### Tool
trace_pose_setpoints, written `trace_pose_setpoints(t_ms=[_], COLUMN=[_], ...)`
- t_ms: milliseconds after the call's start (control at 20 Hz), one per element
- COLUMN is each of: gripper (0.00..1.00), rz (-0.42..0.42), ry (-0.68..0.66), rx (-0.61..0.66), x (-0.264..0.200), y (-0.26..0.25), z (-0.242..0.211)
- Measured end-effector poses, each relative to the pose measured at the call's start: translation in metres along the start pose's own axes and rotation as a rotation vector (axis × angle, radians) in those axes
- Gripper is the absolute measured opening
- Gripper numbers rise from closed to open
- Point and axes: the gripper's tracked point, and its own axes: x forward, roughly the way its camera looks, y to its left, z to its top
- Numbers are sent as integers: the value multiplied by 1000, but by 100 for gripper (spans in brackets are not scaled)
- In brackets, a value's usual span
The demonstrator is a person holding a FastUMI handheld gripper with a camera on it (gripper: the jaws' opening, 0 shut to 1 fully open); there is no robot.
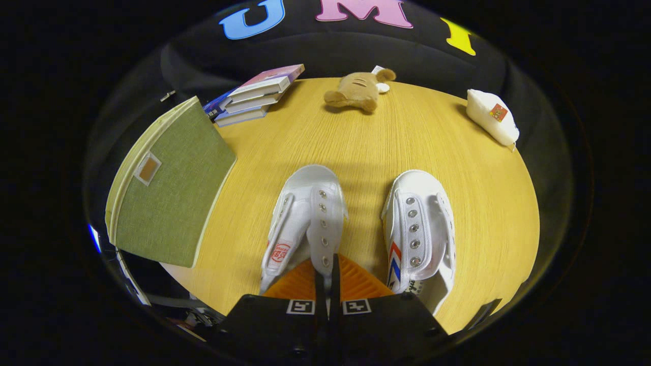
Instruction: Open the storage box then place both shoes into the box .Put the left shoe in first, then the right shoe, with the right side of both shoes facing outward in a uniform manner.
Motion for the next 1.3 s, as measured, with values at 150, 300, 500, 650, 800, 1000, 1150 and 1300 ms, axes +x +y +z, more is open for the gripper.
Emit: trace_pose_setpoints(t_ms=[150, 300, 500, 650, 800, 1000, 1150, 1300], gripper=[5, 5, 5, 5, 5, 5, 5, 5], rz=[12, 45, 97, 111, 155, 256, 317, 310], ry=[-14, -38, -84, -102, -103, -75, -57, -27], rx=[19, 59, 84, 122, 163, 211, 228, 223], x=[-11, -29, -69, -100, -123, -137, -132, -112], y=[5, 15, 36, 56, 88, 150, 199, 236], z=[1, 11, 43, 76, 108, 144, 162, 163])
